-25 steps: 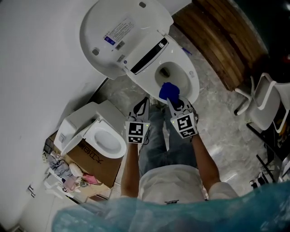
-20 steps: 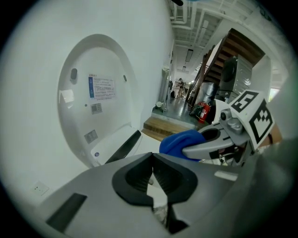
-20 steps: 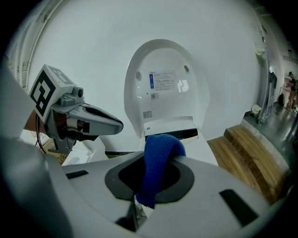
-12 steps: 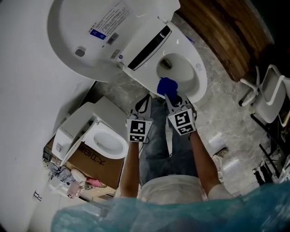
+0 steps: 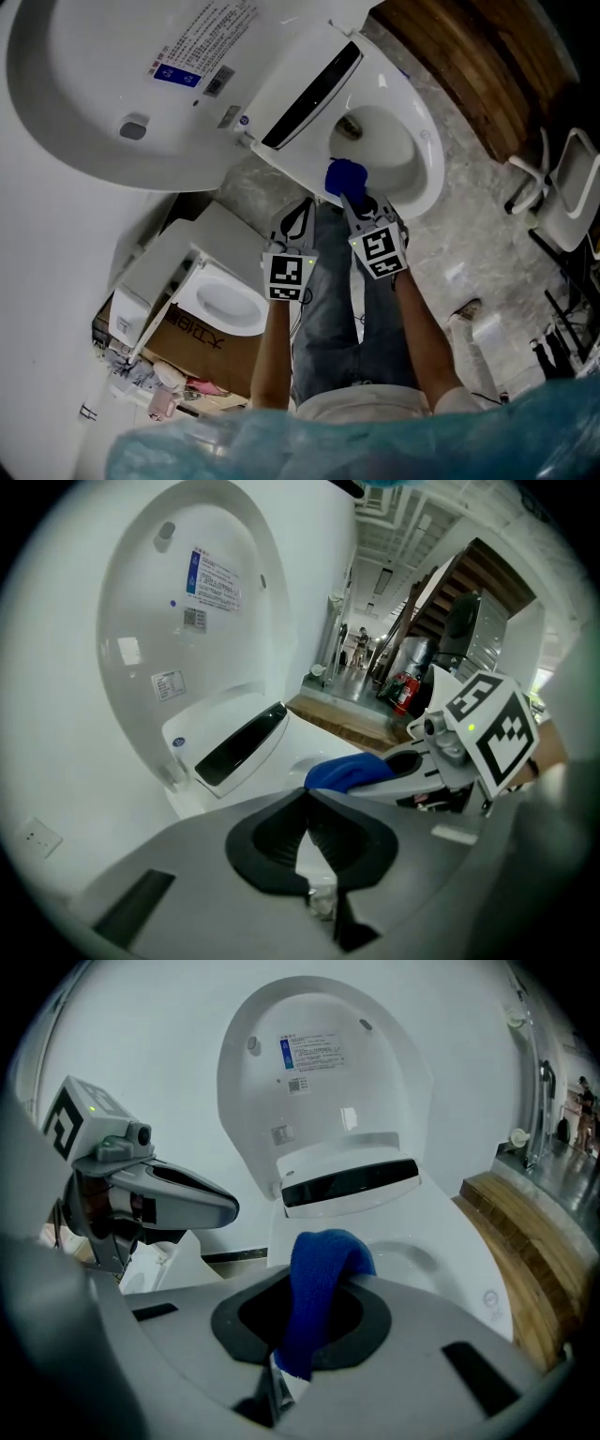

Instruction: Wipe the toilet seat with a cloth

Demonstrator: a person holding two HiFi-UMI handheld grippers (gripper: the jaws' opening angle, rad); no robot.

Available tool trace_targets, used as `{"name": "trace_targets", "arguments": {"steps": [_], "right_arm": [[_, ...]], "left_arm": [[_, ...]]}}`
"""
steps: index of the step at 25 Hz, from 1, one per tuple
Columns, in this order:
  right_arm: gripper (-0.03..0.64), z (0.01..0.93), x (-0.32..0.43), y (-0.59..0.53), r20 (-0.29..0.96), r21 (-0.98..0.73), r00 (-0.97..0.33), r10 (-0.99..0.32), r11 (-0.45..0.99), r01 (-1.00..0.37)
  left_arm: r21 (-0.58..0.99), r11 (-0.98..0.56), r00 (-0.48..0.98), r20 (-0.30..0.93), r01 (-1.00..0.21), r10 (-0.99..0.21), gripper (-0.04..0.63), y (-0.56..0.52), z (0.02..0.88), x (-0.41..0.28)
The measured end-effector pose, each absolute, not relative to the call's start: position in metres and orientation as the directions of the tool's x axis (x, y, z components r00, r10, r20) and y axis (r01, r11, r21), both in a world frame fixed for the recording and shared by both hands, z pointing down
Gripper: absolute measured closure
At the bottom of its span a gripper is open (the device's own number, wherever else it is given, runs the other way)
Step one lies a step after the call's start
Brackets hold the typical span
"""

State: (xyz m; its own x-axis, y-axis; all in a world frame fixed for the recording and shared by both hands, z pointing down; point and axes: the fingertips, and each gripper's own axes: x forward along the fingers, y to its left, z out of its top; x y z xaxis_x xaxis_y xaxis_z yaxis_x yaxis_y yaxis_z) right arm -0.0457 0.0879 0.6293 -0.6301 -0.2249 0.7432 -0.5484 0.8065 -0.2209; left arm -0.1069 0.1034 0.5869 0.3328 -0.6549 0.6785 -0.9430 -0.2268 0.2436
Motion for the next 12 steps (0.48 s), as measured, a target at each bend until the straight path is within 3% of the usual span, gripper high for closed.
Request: {"name": "trace_targets", "arguments": {"steps": [12], "right_arm": [[0.597, 0.688, -0.060, 0.103, 0.758, -0.282, -0.628, -0.177, 0.779, -0.560]], "left_arm": [[0.257, -0.209, 0.331, 0.704, -0.944, -0.628, 0.584, 0.117, 0.624, -0.114]]}}
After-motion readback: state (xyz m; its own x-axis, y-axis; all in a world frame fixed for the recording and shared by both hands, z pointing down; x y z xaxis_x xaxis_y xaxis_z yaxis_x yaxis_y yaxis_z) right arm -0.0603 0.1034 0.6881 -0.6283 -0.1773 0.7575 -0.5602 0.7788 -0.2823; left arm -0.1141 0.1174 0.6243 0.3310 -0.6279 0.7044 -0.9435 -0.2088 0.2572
